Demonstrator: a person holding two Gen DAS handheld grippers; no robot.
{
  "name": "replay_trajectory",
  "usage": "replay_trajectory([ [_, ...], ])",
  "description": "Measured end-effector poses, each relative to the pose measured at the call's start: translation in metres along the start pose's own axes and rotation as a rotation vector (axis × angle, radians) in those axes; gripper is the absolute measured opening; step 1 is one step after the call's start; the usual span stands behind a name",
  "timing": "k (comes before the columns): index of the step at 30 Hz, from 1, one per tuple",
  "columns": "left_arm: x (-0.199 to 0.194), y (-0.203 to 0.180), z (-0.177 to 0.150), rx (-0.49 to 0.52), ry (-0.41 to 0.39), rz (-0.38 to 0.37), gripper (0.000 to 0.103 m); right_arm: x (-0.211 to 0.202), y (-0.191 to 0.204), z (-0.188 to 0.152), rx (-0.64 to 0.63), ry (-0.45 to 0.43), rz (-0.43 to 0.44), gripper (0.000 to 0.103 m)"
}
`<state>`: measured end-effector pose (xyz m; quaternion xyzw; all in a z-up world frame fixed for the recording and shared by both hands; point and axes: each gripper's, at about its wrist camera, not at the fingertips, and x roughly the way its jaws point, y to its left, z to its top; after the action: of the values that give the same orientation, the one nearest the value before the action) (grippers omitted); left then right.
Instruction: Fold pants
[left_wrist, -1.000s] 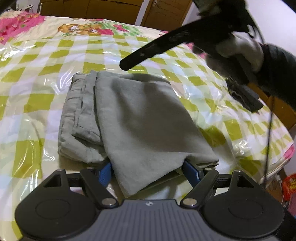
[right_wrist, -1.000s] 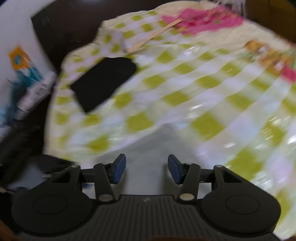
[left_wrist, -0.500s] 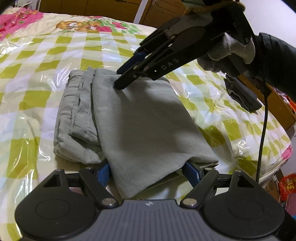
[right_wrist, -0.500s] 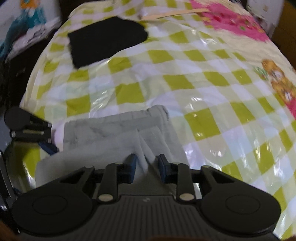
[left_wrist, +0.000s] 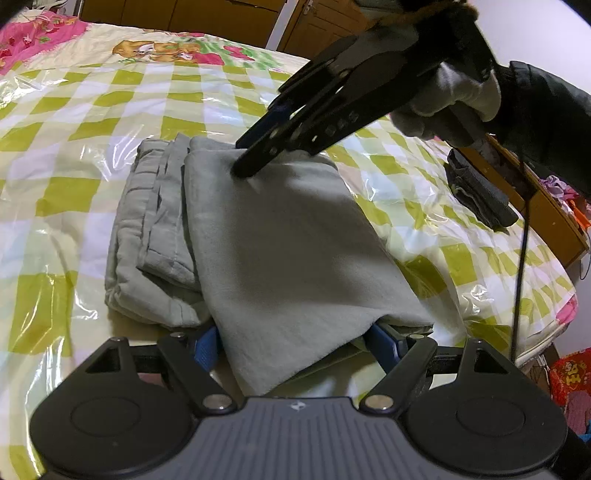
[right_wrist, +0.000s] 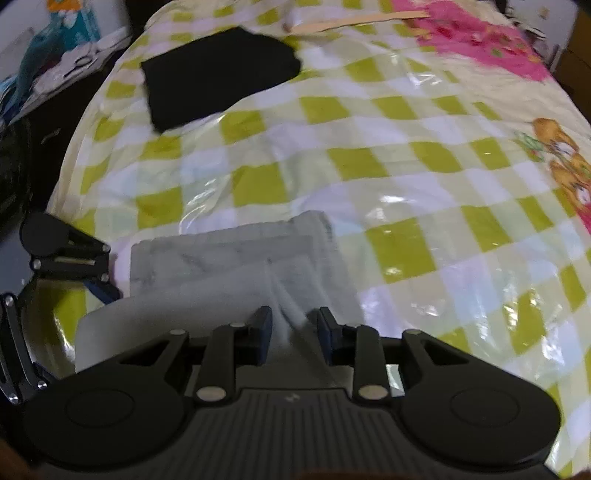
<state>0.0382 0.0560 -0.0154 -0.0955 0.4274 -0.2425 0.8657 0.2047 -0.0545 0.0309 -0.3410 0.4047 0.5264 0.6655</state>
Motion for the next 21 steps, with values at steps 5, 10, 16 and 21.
replay_trajectory([
  [5, 0.0, 0.001, 0.0, 0.003, 0.001, -0.006, 0.091, 0.008, 0.0, 0.002, -0.031, 0.035, 0.025, 0.025],
  [10, 0.001, 0.003, 0.0, 0.0, 0.001, -0.014, 0.091, -0.006, -0.013, 0.003, 0.014, 0.001, 0.061, 0.025],
  [16, 0.002, 0.003, 0.0, 0.0, 0.003, -0.015, 0.092, -0.003, -0.014, 0.001, -0.004, 0.025, 0.047, 0.025],
  [21, 0.003, 0.003, 0.0, -0.004, 0.004, -0.017, 0.092, 0.0, -0.018, 0.001, -0.002, 0.028, 0.049, 0.021],
])
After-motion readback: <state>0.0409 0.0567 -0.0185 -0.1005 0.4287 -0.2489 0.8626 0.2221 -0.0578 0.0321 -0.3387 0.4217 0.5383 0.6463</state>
